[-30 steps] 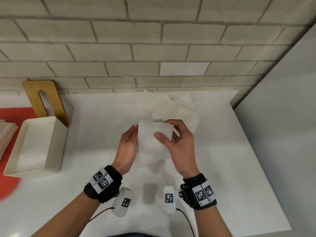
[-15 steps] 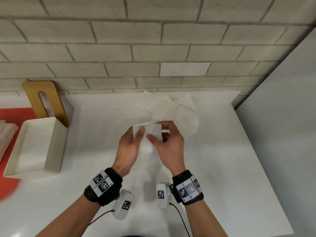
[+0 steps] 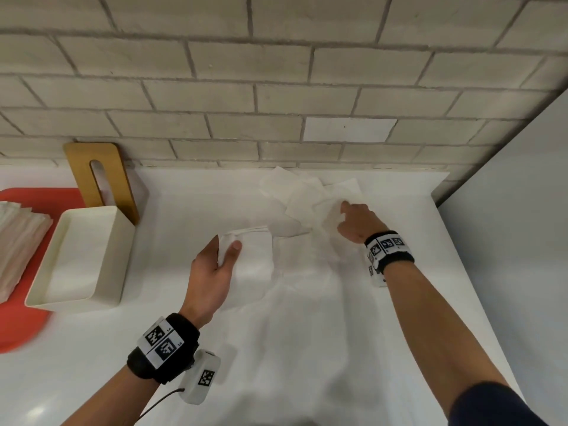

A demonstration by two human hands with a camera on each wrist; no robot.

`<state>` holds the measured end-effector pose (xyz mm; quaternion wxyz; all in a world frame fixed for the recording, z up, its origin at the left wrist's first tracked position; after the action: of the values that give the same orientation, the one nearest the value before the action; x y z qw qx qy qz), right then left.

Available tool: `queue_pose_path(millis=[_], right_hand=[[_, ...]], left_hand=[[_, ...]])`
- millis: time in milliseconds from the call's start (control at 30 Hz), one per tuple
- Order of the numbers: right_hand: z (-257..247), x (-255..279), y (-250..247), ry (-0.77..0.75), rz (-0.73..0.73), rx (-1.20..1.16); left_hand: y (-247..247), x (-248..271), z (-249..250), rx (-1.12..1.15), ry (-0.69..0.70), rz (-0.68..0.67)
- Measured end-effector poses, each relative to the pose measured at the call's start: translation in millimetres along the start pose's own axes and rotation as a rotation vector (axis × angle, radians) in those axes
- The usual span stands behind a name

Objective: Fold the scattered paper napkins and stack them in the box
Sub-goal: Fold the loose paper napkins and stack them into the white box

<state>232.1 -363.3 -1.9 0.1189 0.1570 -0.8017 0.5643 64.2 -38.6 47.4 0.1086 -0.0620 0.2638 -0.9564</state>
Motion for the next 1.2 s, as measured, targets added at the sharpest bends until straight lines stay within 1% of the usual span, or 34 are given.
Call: queue_pose_path(millis=[100,200,267,333,367,433,500,533,633,667,767,800,933,1000,1067,1133,1200], right_hand=[[4.9,17.3,-7.5,-0.015,0.001,0.027],[4.1,46.7,-25.3,-0.09,0.037,-0.075],[-8.6,73.0,-39.4,-0.231,0.051,-0.165],[-32.9,110.2,-56.0,-0.401,0.118,-0.267],[-46.3,131.0,-62.5,-0.47,0.153,-0.337],[-72.0,164.8,-67.7,-0.557,0.192,-0.57],[-93.0,183.4,-60.2,-0.55,0.221,-0.825],[-102.1,188.8,-53.7,-0.533,0.261,-0.912],[-125.1,206.7,-38.3,-0.577,0.431,-1.039],[-129.6,212.3,-35.5,-0.59,0.459,-1.075],[-143.9,225.2,-29.3,-0.528,0.442,-1.252],[-148.5,225.3,-25.2,-0.494,0.463,-1.274],[-155.5,208.1,4.5,-0.329,0.67,-1.099],[-152.2,198.2,22.3,-0.233,0.752,-1.066],[-151.2,192.5,36.3,-0.147,0.793,-1.08],[-154.7,192.4,45.2,-0.062,0.806,-1.117],[-159.1,194.0,51.0,-0.021,0.809,-1.171]], left_hand=[[0.5,2.1,-1.3,-0.011,0.001,-0.02],[2.0,0.9,3.4,0.015,0.01,-0.034],[1.6,-1.5,8.1,0.046,0.005,-0.034],[2.3,-2.6,15.7,0.078,0.012,-0.037],[3.6,-1.7,20.1,0.11,0.012,-0.042],[6.6,0.6,31.4,0.183,0.009,-0.052],[10.3,4.2,39.3,0.22,0.012,-0.062],[12.1,6.5,43.1,0.236,0.02,-0.071],[14.3,11.9,52.9,0.298,0.054,-0.117],[13.1,12.7,54.9,0.323,0.057,-0.125],[7.7,17.8,58.3,0.395,0.036,-0.166],[7.6,18.7,56.9,0.417,0.019,-0.181],[9.5,22.5,51.9,0.52,-0.089,-0.218],[10.0,28.2,53.7,0.572,-0.122,-0.24],[10.4,34.3,54.7,0.603,-0.143,-0.235],[11.3,38.4,54.1,0.617,-0.147,-0.2],[12.4,42.1,53.6,0.642,-0.145,-0.183]])
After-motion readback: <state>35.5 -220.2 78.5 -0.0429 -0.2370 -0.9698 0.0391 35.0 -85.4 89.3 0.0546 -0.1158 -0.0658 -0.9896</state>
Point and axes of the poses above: each hand's wrist, its own x-axis away from the middle knuckle, its own y-axis out of the palm, z = x × y, the point moved 5 cm from there along -x, towards the middle knuckle, and after that the axes turned 13 degrees about -x, right-handed, at the moved point
